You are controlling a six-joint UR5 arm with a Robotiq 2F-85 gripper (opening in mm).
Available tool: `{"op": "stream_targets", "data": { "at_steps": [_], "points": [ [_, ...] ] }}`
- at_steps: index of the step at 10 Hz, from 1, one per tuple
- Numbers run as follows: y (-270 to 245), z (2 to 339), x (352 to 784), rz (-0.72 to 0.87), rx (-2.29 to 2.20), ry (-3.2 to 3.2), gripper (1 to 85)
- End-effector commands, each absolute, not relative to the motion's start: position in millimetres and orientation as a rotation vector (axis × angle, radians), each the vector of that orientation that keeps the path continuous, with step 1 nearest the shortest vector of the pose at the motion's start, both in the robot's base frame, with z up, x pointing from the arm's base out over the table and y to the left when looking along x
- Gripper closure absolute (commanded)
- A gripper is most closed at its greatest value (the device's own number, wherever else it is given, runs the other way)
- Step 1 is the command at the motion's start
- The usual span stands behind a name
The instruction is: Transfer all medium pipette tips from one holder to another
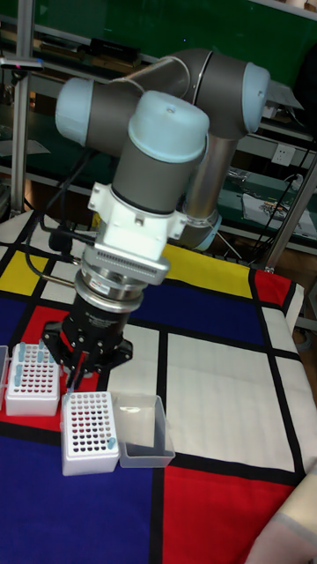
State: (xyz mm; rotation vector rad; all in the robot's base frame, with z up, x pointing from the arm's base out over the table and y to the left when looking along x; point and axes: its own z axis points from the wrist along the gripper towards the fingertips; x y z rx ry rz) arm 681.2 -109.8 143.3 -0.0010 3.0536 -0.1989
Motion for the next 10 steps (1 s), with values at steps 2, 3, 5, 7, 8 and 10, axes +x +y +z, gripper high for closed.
{"op": "stream_targets", "data": {
  "at_steps": [2, 3, 5, 7, 8, 10],
  "points": [
    [-132.7, 144.5, 659.2, -0.162, 0.052, 3.075, 84.3],
    [-137.8, 142.4, 657.3, -0.152, 0.069, 3.073, 84.3],
    [-146.4, 136.0, 654.4, -0.107, 0.094, 3.055, 84.3],
    [-152.9, 133.8, 648.6, -0.104, 0.101, 3.051, 84.3],
    [-156.5, 133.2, 646.0, -0.104, 0.103, 3.05, 84.3],
    [-159.5, 131.9, 640.7, -0.09, 0.111, 3.056, 84.3]
  ]
}}
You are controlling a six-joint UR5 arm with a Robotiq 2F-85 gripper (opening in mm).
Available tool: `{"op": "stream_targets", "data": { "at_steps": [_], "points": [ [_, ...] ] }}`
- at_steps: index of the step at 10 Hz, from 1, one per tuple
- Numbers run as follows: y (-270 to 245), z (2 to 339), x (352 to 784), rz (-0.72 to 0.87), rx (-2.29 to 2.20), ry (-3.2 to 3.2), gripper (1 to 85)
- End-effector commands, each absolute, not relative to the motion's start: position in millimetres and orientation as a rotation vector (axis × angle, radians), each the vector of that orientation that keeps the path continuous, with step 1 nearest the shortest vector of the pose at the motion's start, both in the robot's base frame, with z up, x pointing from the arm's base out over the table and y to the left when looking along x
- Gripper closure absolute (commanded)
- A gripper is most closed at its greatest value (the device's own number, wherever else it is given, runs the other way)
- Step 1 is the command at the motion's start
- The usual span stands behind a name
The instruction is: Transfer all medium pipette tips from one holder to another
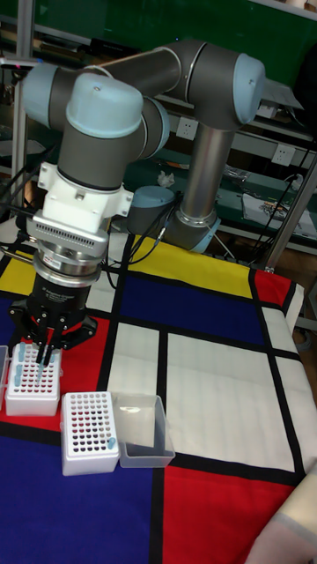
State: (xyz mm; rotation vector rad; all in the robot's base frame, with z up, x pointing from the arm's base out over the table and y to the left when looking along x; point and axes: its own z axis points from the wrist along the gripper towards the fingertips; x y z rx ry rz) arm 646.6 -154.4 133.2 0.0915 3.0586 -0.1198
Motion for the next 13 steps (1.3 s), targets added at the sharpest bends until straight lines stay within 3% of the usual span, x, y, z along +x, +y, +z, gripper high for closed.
{"op": "stream_targets", "data": {
  "at_steps": [1, 13],
  "points": [
    [-160.5, 132.0, 639.4, -0.09, 0.114, 3.059, 84.3],
    [-150.9, 133.6, 658.1, -0.033, 0.031, 2.994, 84.3]
  ]
}}
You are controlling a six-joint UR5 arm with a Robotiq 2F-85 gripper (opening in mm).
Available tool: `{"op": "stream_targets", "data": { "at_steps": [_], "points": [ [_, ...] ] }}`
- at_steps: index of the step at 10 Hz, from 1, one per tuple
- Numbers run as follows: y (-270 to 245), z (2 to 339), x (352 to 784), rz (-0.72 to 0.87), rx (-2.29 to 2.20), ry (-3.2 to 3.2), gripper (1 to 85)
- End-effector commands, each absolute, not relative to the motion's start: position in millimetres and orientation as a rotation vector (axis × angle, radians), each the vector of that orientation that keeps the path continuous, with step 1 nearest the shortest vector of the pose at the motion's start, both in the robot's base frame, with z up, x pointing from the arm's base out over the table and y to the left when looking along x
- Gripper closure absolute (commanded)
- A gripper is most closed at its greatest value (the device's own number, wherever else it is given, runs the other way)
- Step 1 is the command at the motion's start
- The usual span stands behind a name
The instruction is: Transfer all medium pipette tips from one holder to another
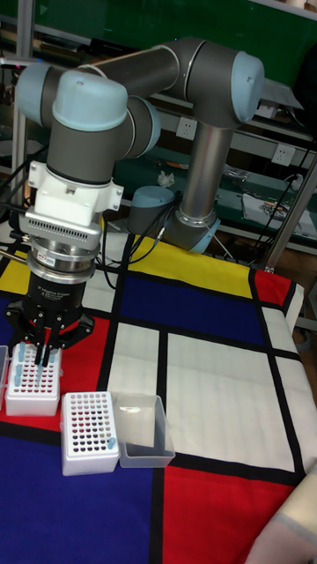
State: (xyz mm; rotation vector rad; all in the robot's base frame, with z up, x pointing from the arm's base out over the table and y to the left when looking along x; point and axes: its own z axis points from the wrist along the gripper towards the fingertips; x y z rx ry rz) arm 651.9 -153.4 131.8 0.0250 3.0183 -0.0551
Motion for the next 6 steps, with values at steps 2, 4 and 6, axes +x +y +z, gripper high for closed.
{"op": "stream_targets", "data": {
  "at_steps": [2, 4, 6],
  "points": [
    [-153.3, 134.6, 643.1, -0.023, 0.046, 3.009, 84.3],
    [-152.9, 129.8, 637.3, -0.032, 0.07, 3.002, 84.3],
    [-155.8, 128.4, 635.7, -0.023, 0.068, 2.995, 84.3]
  ]
}}
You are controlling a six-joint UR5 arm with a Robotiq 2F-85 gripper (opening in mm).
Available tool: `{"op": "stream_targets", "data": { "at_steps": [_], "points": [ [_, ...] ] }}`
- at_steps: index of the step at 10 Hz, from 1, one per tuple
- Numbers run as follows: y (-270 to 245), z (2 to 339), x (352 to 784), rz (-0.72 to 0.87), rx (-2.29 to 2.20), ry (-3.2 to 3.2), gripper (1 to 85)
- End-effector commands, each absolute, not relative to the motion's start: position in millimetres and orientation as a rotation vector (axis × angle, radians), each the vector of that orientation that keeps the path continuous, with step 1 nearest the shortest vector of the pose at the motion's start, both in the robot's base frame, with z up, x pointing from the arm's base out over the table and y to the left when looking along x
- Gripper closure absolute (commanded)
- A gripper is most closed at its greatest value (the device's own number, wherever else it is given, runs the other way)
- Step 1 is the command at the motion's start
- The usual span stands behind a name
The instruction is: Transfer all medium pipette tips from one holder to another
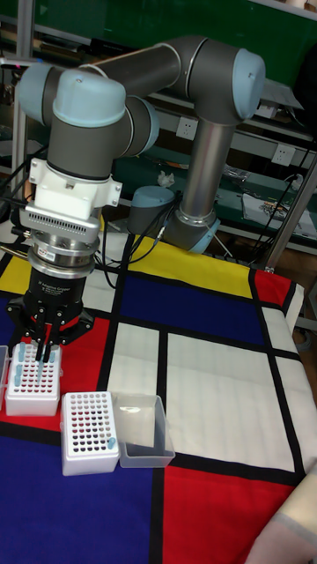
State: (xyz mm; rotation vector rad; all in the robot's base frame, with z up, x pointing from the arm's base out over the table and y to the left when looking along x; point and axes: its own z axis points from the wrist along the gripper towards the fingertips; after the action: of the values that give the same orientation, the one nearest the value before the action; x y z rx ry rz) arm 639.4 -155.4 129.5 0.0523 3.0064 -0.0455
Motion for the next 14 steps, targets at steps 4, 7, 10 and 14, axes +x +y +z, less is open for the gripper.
{"op": "stream_targets", "data": {
  "at_steps": [4, 7, 10, 14],
  "points": [
    [-160.2, 126.0, 629.3, -0.025, 0.068, 2.995, 84.3],
    [-156.7, 120.1, 625.7, -0.028, 0.084, 2.986, 84.3],
    [-157.1, 121.2, 620.6, -0.031, 0.081, 2.989, 84.3],
    [-159.8, 122.2, 613.5, -0.038, 0.078, 2.991, 84.3]
  ]
}}
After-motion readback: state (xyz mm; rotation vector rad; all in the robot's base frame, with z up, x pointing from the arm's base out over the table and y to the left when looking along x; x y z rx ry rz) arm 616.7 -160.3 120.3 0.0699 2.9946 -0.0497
